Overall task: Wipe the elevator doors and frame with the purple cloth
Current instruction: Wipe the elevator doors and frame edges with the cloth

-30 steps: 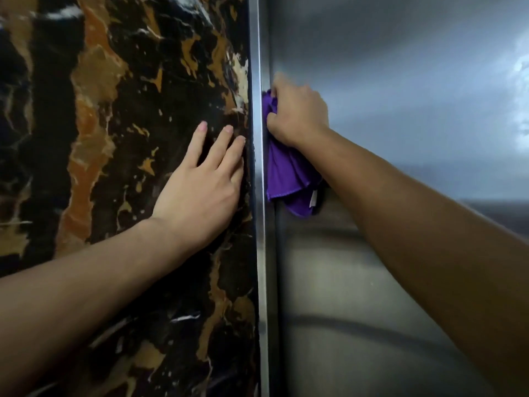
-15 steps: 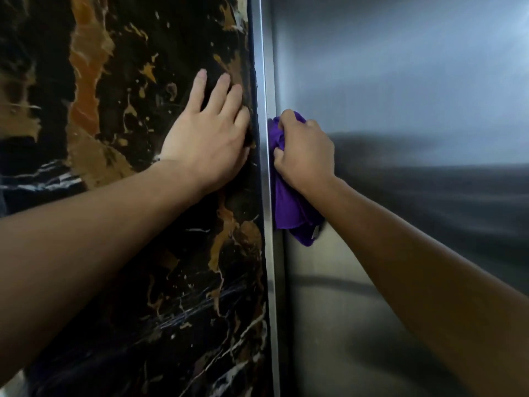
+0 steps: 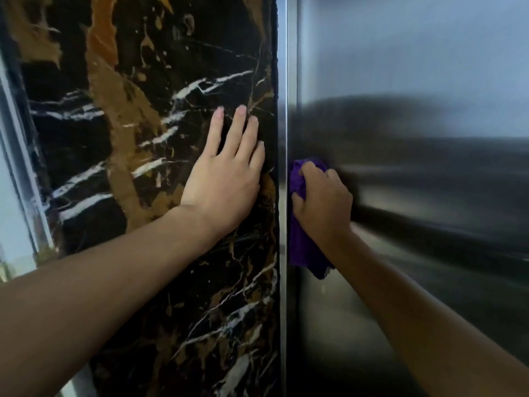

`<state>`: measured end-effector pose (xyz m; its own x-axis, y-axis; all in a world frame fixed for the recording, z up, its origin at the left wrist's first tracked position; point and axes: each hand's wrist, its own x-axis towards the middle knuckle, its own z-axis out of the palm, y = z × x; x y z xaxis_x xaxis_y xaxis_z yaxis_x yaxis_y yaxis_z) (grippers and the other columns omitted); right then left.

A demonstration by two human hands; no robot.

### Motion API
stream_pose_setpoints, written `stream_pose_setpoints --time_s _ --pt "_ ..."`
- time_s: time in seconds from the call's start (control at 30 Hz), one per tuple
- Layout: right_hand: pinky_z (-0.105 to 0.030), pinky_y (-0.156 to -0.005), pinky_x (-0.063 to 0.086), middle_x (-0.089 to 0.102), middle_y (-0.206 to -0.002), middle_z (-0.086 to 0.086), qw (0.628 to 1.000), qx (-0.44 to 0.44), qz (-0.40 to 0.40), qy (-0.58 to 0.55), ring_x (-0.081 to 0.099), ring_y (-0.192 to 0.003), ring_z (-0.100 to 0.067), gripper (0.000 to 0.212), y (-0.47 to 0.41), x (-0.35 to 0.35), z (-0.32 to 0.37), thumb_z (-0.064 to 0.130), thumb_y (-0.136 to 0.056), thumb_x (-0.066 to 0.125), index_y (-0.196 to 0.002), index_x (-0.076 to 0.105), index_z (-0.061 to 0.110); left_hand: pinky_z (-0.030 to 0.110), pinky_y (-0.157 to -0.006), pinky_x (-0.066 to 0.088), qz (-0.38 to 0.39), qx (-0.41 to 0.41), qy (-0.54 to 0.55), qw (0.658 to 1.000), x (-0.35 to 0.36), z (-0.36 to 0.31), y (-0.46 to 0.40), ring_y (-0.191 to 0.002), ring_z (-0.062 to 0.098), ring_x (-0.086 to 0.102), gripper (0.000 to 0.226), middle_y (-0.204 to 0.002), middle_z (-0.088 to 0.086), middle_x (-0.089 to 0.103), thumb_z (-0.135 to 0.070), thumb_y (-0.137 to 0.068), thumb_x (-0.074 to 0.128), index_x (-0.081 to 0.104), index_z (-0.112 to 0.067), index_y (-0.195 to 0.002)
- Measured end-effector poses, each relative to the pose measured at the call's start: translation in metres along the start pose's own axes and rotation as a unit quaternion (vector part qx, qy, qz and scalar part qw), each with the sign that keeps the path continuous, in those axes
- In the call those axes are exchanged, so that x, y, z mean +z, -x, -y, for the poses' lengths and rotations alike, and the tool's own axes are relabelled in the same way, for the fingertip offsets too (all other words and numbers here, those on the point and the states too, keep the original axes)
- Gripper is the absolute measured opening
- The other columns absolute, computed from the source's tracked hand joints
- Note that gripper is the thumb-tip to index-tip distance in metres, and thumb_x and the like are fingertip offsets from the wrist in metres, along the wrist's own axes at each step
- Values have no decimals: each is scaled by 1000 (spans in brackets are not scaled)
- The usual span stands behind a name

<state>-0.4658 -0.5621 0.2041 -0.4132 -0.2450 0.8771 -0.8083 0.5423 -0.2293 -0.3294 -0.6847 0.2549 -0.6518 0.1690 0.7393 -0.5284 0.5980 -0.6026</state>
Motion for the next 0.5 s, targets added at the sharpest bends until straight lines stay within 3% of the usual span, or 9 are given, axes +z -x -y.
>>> stream_pose_setpoints --time_s 0.13,0.3,0.5 --pt "-35 -73 48 58 -99 -2 999 42 32 -10 55 -93 -20 33 48 24 -11 24 -85 72 -113 55 19 57 -127 5 -18 3 84 996 6 -34 21 -157 41 5 56 -167 20 19 -32 -101 38 42 -8 -151" --pt "-41 -67 56 65 -97 -7 999 20 35 14 61 -88 -25 36 110 54 -29 24 -80 68 -113 59 13 56 -127 -5 61 76 107 989 27 -95 93 -156 42 -6 62 -169 20 5 -28 -101 31 23 -5 -159" --pt "-38 -61 53 65 -88 -7 997 63 52 -5 61 -83 -28 37 184 83 -44 17 -72 77 -105 61 13 60 -126 -3 85 57 135 986 44 -118 123 -156 45 4 60 -166 22 19 -30 -101 42 34 -4 -154"
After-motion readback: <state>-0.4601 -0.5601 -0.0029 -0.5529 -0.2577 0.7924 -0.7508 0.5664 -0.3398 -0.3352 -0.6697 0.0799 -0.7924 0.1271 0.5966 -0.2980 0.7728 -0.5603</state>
